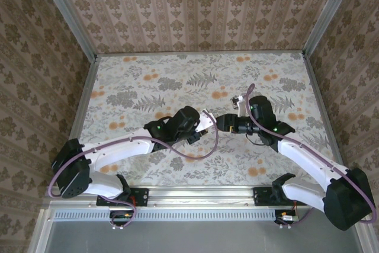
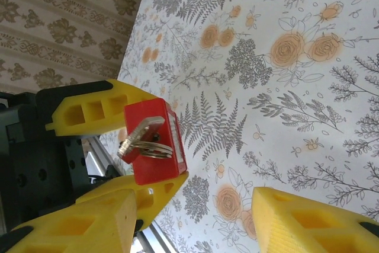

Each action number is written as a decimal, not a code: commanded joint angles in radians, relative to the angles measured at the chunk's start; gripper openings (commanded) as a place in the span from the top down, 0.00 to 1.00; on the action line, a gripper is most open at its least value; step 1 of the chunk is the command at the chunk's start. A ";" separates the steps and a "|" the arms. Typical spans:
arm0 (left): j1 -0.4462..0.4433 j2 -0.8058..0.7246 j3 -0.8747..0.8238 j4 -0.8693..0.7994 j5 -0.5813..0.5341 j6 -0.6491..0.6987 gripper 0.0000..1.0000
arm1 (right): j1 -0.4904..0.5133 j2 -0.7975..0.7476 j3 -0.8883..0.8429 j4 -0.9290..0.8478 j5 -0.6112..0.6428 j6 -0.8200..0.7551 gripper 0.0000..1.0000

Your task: Unlock with the key

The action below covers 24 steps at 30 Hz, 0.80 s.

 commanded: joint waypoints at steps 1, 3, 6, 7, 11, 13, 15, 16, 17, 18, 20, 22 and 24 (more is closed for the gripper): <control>0.004 0.013 0.044 -0.007 -0.003 0.001 0.86 | 0.005 0.014 -0.015 0.066 0.013 0.028 0.45; 0.003 0.017 0.050 -0.015 -0.008 0.001 0.85 | 0.007 0.026 -0.018 0.080 0.016 0.036 0.45; -0.005 0.025 0.067 -0.042 -0.018 0.005 0.86 | 0.007 0.042 -0.031 0.122 0.017 0.054 0.45; -0.008 0.029 0.074 -0.053 -0.022 0.007 0.85 | 0.007 0.045 -0.035 0.137 0.017 0.060 0.45; -0.033 0.054 0.104 -0.107 -0.064 0.022 0.85 | 0.007 0.070 -0.053 0.223 0.016 0.100 0.44; -0.037 0.067 0.118 -0.138 -0.082 0.021 0.85 | 0.007 0.078 -0.063 0.264 0.013 0.118 0.43; -0.040 0.075 0.125 -0.167 -0.102 0.022 0.86 | 0.007 0.079 -0.068 0.290 0.009 0.129 0.43; -0.041 0.077 0.127 -0.176 -0.109 0.021 0.86 | 0.005 0.074 -0.074 0.304 0.006 0.133 0.43; -0.042 0.078 0.129 -0.187 -0.117 0.022 0.86 | 0.004 0.069 -0.079 0.312 0.005 0.136 0.42; -0.042 0.079 0.130 -0.195 -0.128 0.024 0.86 | 0.000 0.060 -0.082 0.309 0.005 0.141 0.42; -0.045 0.078 0.134 -0.207 -0.141 0.029 0.86 | -0.008 0.045 -0.088 0.295 0.010 0.139 0.42; -0.051 0.083 0.141 -0.221 -0.165 0.042 0.86 | -0.018 0.033 -0.097 0.288 0.017 0.144 0.40; -0.066 0.107 0.161 -0.251 -0.214 0.065 0.86 | -0.030 0.027 -0.107 0.288 0.014 0.150 0.39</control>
